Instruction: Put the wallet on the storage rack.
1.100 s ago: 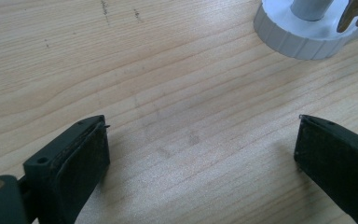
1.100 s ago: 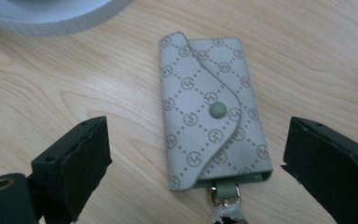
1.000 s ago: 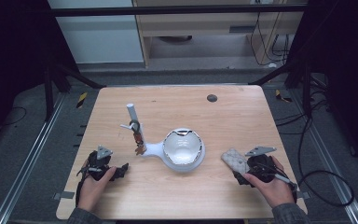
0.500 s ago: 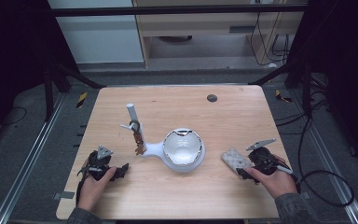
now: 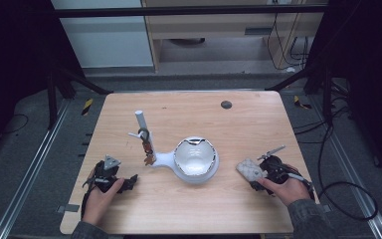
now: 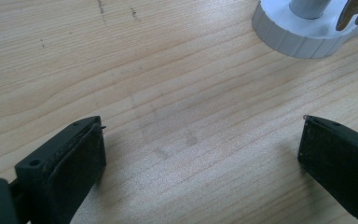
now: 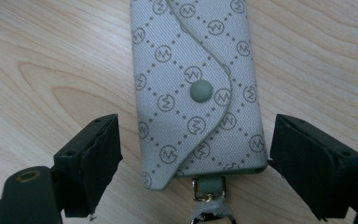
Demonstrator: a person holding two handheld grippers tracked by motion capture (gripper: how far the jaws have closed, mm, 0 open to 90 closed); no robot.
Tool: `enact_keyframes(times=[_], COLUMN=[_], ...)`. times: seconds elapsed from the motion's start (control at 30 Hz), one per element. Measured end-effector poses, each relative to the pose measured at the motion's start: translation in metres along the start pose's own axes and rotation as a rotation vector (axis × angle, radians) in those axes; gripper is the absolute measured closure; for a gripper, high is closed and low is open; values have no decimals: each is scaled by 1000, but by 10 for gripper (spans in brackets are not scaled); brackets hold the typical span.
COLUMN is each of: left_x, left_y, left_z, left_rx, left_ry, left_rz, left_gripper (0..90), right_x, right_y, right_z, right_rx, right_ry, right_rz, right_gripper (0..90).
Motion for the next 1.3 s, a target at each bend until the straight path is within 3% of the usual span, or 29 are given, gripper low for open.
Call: enact_keyframes(times=[0.3,0.83,1.07,1.3], left_x=[0,0,0,0], left_y=[0,1,1,1], left_z=[0,0,0,0], left_rx=[-2,-10,-10,-10], left_ry=[0,0,0,0], left_rz=[-3,-8,-8,-8], left_gripper=[0,0,0,0], right_x=[-2,-6,3,23], right_y=[3,3,0,-12], right_z=[-4,-7,-5,4], right_rx=[11,46,85,138], right_ry=[-13,-34,-40,-28], right_rz=[-8,-29,-28,-28], right_gripper=[240,275,315,318])
Point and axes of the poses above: each handheld gripper's, and its own axes: x roughly backward along the jaws, z roughly out of its top, y roughly to its right, the point moved 8 cm from there along -x, roughly forward along the jaws, and after that the axes turned 9 degrees about z, right-handed, at the moved point
